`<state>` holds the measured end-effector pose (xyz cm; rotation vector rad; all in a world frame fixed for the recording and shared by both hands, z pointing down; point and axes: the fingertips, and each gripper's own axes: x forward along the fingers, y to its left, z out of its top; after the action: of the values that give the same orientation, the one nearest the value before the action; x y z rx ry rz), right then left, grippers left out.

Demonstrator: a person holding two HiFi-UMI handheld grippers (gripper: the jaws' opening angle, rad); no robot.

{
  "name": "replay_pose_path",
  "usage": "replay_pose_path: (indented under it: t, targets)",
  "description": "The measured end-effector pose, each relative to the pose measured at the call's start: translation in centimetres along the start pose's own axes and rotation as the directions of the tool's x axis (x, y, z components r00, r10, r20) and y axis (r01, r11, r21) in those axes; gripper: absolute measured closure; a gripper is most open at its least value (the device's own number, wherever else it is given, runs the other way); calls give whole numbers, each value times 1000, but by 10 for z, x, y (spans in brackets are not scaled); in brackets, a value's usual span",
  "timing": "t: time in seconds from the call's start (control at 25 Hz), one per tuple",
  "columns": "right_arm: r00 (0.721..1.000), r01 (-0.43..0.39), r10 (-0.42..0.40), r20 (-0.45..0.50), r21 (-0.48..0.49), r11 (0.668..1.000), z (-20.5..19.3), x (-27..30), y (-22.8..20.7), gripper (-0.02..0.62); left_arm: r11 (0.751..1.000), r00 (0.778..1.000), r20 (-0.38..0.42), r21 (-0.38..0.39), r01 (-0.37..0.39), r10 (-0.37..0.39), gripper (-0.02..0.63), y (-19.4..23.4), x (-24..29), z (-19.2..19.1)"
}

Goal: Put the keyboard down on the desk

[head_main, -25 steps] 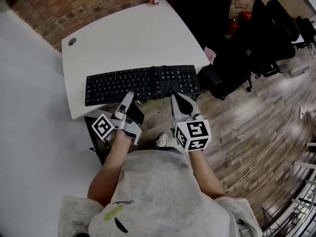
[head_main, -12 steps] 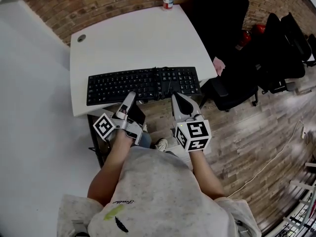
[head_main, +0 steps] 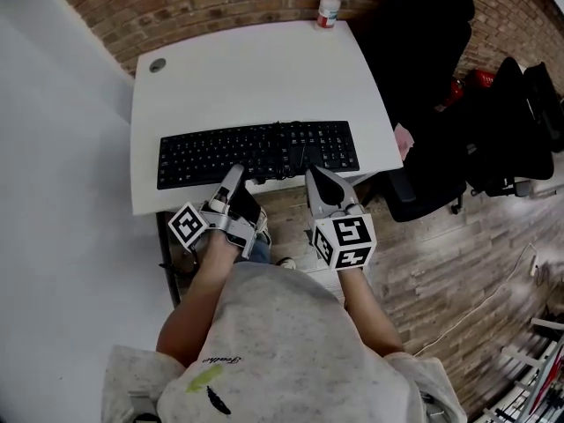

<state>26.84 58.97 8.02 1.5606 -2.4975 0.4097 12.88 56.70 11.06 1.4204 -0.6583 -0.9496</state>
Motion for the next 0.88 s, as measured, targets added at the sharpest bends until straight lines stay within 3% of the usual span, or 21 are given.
replay_pose_path:
  t: [0.44, 0.88]
  targets:
    - [998, -27, 24, -58, -46, 999, 22, 95, -10, 584, 1000, 1000, 30, -29, -6, 7, 532, 20, 61, 70]
    - [991, -16, 9, -134, -54, 998, 34, 187, -18, 584, 993, 995, 35, -69, -94, 96, 531, 59, 112, 142]
